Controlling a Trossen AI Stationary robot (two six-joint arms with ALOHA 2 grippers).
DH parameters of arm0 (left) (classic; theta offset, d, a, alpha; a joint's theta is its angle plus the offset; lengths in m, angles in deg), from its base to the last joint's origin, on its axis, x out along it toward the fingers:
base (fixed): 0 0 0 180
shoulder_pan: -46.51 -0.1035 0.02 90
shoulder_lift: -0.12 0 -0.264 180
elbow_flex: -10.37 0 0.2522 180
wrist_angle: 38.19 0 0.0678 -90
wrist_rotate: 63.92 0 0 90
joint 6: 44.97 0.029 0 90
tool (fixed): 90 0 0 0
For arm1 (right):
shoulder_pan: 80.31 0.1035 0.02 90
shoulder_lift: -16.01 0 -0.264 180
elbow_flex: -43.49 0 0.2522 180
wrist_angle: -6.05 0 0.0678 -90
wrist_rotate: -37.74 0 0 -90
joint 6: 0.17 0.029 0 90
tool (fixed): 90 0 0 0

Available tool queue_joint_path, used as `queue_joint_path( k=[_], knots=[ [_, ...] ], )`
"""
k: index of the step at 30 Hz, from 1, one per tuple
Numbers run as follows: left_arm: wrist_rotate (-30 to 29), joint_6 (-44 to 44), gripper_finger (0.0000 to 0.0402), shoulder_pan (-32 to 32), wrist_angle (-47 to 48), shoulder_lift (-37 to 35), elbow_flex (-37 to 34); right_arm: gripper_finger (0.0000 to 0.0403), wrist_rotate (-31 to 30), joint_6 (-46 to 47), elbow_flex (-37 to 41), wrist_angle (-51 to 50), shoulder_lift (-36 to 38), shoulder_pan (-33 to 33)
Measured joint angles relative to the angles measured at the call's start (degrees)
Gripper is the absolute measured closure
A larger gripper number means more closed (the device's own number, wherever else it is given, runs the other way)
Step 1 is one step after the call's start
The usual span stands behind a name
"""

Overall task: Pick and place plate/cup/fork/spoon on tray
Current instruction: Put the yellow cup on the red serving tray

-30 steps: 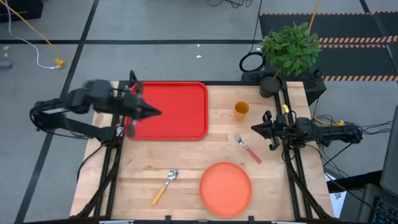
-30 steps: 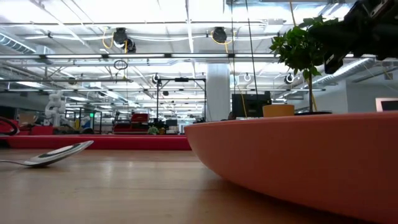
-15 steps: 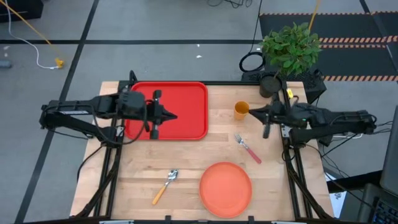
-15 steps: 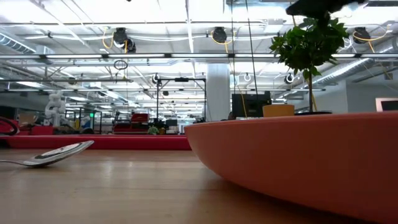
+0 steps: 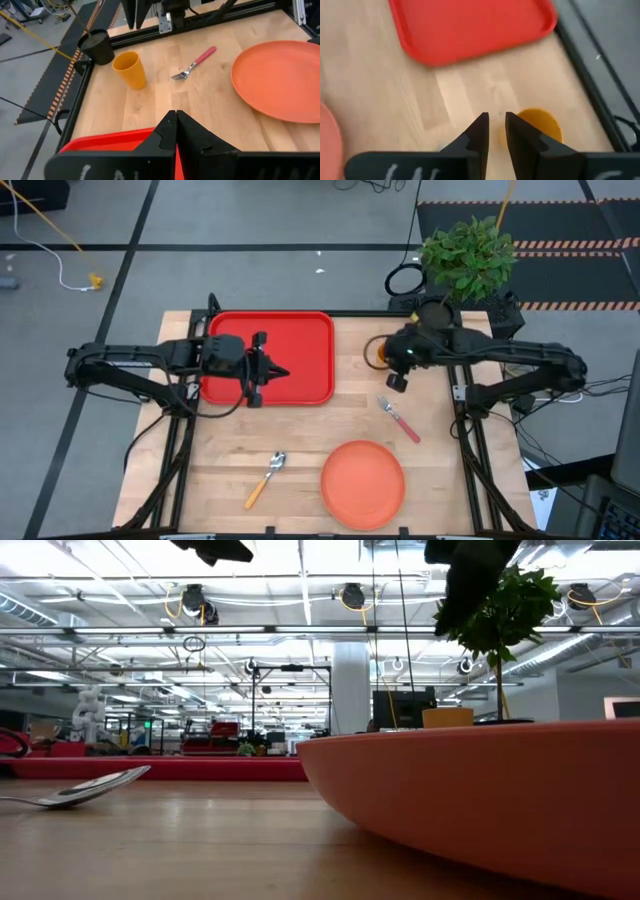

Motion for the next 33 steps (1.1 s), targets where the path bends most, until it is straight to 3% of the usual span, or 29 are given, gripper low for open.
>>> queue_joint_path(
  k=[4,17,26,33],
  knots=[
    [0.0,0.17,0.0378,0.0,-0.05,-0.12,-0.06,0.0336,3.36,-3.72,0.22,-1.34,-4.22,-3.85],
    [0.02,0.59,0.0371,0.0,0.02,-0.1,-0.06,0.0275,3.62,-12.87,0.23,-2.12,-11.0,-9.01],
    [0.06,-0.28,0.0371,0.0,0.08,-0.1,-0.06,0.0273,6.15,-12.95,2.84,0.3,-11.85,-10.2],
    [0.07,-0.94,0.0371,0.0,0.08,-0.1,-0.06,0.0274,4.41,-12.38,6.49,2.19,-11.86,-10.3]
  ],
)
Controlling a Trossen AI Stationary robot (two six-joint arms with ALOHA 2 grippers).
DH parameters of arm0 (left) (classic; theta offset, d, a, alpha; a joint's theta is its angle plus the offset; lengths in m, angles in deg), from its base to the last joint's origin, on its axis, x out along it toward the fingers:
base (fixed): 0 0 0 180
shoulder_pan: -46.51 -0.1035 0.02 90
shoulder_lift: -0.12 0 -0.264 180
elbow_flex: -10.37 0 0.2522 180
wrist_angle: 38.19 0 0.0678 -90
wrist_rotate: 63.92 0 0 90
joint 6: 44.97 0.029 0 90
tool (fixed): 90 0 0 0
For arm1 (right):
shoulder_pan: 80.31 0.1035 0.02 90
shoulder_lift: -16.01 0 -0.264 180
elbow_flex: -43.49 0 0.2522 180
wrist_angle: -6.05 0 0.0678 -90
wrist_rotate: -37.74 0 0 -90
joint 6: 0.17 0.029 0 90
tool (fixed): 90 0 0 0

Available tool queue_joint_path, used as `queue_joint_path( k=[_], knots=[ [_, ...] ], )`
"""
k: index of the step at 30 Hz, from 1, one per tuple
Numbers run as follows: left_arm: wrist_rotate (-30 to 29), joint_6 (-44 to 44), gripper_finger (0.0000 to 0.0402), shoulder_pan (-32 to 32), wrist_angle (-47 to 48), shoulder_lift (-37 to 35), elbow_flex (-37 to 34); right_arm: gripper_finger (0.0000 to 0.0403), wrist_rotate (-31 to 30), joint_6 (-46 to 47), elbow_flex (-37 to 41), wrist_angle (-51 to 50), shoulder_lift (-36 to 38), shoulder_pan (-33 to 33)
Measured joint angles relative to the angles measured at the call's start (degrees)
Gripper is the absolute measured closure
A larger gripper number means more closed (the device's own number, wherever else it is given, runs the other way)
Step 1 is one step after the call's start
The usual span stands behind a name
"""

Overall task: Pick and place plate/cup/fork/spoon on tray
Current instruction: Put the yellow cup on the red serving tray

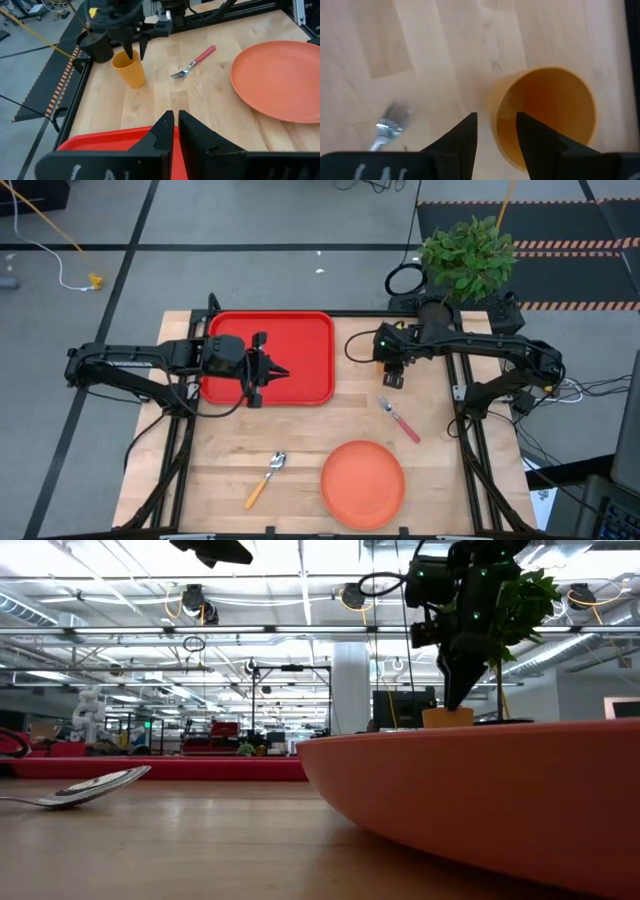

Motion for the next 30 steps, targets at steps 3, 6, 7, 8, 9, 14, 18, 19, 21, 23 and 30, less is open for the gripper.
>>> queue_joint_path(
  k=[3,6,7,8,9,14,18,19,21,23,30],
  knots=[
    [0.0,-0.02,0.0371,0.0,0.0,0.0,0.0,0.029,-1.06,0.18,1.16,0.18,0.02,-0.02],
    [0.0,0.1,0.0371,0.0,-0.18,0.0,0.0,0.0325,-1.07,0.49,1.79,0.15,0.02,0.0],
    [0.0,0.2,0.0371,0.0,-0.26,0.0,0.0,0.0339,-1.09,0.88,1.79,0.18,0.02,0.0],
    [0.0,0.22,0.0371,0.0,-0.43,0.0,0.0,0.0355,-1.07,1.14,1.79,0.31,0.02,0.02],
    [0.0,0.22,0.0371,0.0,-0.67,0.0,0.0,0.0372,-1.07,1.54,1.79,0.43,0.11,0.17],
    [0.0,0.63,0.0371,0.0,-1.95,0.0,0.0,0.0392,-1.09,5.03,1.79,2.55,0.66,2.12],
    [-0.01,1.53,0.0371,0.0,-2.85,0.95,0.02,0.0399,-1.18,8.1,1.79,6.59,0.85,5.38],
    [-0.02,1.63,0.0371,0.0,-2.91,1.27,0.02,0.04,-1.3,8.77,1.79,7.83,0.81,6.4],
    [-0.02,1.99,0.0371,0.0,-3.72,2.11,0.02,0.0399,-1.71,10.34,1.79,10.58,0.81,8.32],
    [-0.02,2.43,0.037,0.0,-4.48,3.39,0.02,0.0399,-3.23,11.73,1.79,13.73,0.81,10.28],
    [0.04,4.1,0.0347,0.07,-6.63,9.7,0.02,0.0401,-6.88,14.51,1.79,21.49,0.81,16.72]
  ],
)
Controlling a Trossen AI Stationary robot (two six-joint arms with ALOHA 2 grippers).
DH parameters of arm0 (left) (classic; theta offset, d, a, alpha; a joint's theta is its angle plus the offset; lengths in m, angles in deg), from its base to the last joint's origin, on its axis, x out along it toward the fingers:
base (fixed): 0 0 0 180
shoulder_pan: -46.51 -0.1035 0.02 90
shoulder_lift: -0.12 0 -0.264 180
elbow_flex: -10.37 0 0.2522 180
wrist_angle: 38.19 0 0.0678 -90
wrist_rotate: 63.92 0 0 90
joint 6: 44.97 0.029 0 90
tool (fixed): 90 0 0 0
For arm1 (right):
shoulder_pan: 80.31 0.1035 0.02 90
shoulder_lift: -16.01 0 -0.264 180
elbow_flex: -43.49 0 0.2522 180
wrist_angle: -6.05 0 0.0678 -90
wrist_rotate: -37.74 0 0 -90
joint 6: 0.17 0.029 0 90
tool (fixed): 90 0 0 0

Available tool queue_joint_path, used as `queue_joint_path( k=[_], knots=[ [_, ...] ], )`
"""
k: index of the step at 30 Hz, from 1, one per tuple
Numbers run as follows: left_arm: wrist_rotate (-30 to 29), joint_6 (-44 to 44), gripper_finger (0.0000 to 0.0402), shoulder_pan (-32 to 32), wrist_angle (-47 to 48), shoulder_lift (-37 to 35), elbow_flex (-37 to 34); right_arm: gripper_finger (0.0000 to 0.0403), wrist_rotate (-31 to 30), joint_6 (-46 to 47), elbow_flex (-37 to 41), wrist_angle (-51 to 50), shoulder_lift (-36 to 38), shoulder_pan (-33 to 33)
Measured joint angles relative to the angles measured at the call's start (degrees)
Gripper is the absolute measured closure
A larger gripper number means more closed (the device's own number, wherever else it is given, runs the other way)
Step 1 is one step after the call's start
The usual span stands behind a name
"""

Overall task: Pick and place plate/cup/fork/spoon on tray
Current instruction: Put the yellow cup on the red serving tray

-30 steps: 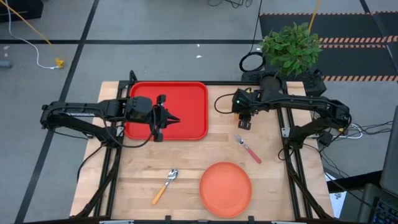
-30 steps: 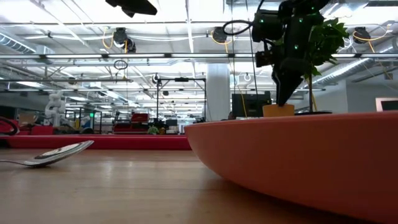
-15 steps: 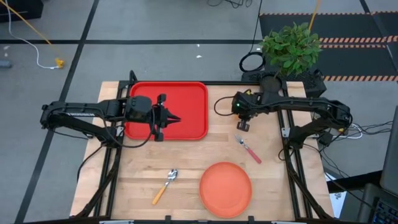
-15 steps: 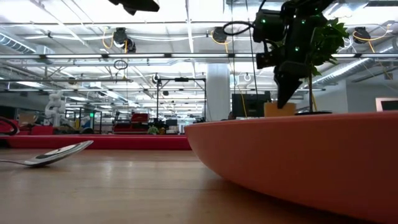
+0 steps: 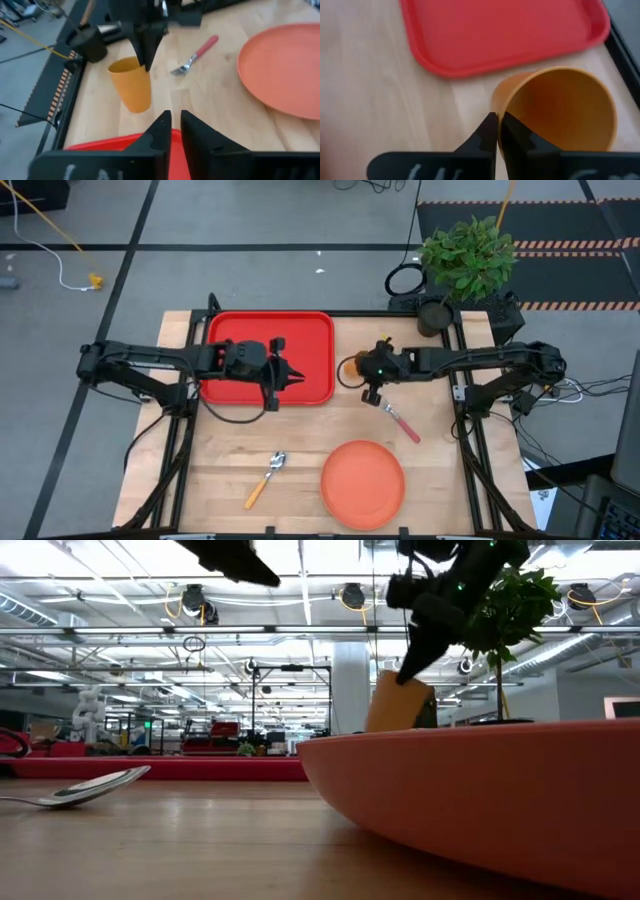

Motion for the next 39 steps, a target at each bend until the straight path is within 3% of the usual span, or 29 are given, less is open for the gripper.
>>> queue_joint_path(
  k=[12,20,26,29,32,39],
  knots=[
    [-0.62,-0.14,0.0183,0.0,-6.19,9.63,0.02,0.0401,-1.96,-9.89,0.0,17.25,0.0,5.57],
    [-17.73,-4.5,0.0105,0.02,-8.91,11.12,0.0,0.0401,-2.02,-17.54,4.53,33.44,-0.02,5.21],
    [-20.14,-6.54,0.0049,0.02,-9.56,10.39,0.04,0.0401,-1.43,-17.46,9.12,42.31,-0.06,4.36],
    [-20.15,-6.6,0.0026,-0.1,-9.59,10.52,-0.31,0.0401,-1.12,-17.76,9.79,45.76,0.0,4.32],
    [-20.13,-6.44,0.0012,-0.13,-10.94,10.5,-1.06,0.0401,3.27,-17.96,10.08,47.74,-0.04,4.33],
    [-20.04,-6.03,0.0009,-0.11,-13.42,10.93,-2.05,0.0401,7.48,-18.14,10.08,51.17,0.0,4.35]
  ],
)
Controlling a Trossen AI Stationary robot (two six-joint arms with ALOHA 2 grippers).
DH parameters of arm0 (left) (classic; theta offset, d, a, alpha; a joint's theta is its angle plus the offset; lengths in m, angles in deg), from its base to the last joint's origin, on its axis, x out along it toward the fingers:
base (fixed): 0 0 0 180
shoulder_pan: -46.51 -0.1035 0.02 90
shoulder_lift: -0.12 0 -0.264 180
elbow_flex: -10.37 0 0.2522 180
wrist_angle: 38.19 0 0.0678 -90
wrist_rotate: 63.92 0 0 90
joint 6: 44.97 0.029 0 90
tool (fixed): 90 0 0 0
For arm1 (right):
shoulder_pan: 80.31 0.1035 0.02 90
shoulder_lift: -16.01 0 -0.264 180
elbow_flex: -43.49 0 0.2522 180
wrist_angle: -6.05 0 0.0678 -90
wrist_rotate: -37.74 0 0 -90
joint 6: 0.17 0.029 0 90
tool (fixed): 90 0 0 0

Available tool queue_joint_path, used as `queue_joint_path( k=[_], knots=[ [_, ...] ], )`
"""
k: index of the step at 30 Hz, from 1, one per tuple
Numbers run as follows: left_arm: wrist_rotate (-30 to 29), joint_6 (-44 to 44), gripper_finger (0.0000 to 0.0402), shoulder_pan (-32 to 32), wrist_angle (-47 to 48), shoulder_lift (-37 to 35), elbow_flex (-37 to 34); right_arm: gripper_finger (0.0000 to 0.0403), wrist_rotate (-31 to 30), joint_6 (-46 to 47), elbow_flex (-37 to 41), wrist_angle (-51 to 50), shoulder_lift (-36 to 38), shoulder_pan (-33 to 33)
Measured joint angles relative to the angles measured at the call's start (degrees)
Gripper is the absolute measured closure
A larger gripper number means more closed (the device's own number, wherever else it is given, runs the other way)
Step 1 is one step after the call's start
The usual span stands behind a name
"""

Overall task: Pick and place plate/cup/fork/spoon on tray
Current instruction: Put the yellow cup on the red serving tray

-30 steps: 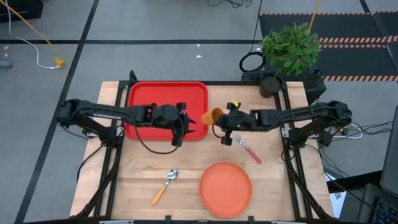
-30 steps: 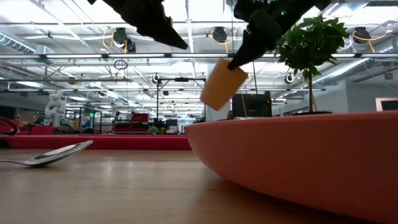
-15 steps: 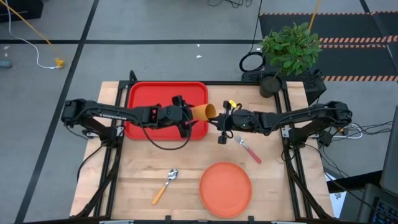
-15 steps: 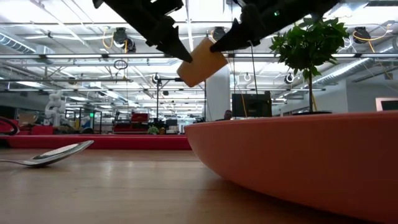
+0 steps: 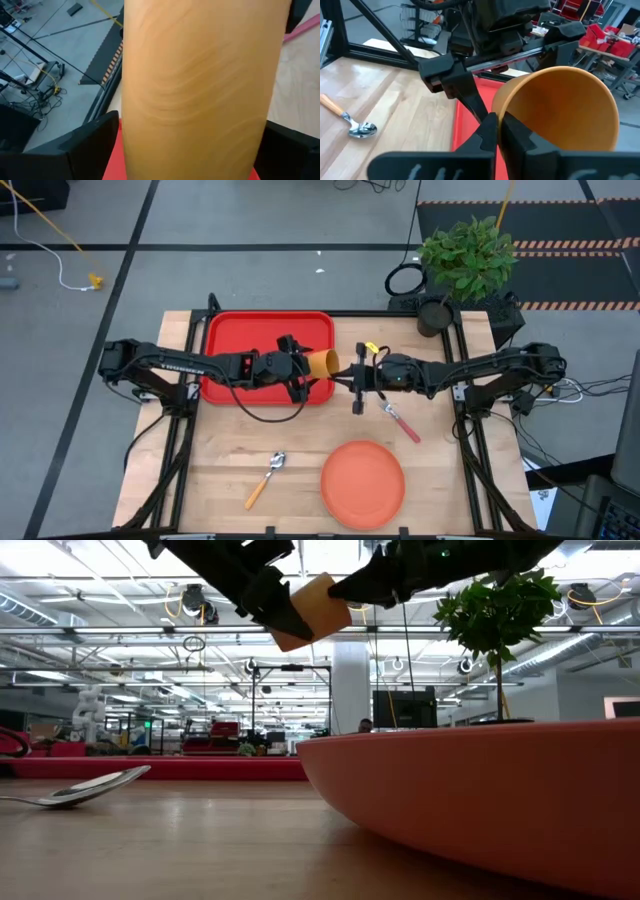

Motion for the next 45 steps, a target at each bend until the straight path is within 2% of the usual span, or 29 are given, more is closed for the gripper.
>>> queue_joint_path(
  k=[6,13,19,25,32,37,41,45],
  knots=[
    [0.02,1.16,0.0018,0.11,-0.16,0.0,0.0,0.0401,0.03,0.0,0.0,0.15,0.0,0.0],
    [0.07,2.49,0.0105,0.81,0.04,0.0,0.0,0.0401,0.03,-0.43,0.0,0.16,0.0,-0.07],
    [0.02,2.13,0.0107,0.92,-0.07,0.0,0.0,0.0393,-0.11,-1.46,0.0,1.0,0.0,-0.07],
    [-0.09,-0.39,0.0094,1.13,0.01,-1.94,0.01,0.0352,-0.38,-1.45,-0.02,1.23,2.15,0.02],
    [0.02,-4.51,0.0105,1.79,6.75,-9.02,-0.01,0.0297,-0.54,-1.14,-0.02,-1.21,7.38,1.2],
    [0.0,-6.18,0.0105,2.2,9.01,-14.92,-1.02,0.0271,-3.9,-1.08,1.27,-1.23,9.83,1.66],
    [1.39,-6.23,0.0098,2.25,1.29,-19.87,-6.63,0.0259,-4.88,0.36,3.28,1.42,10.23,1.66],
    [7.88,-4.45,0.01,1.57,-18.34,-22.61,-15.0,0.025,-4.76,0.88,6.03,11.18,9.28,1.53]
  ],
)
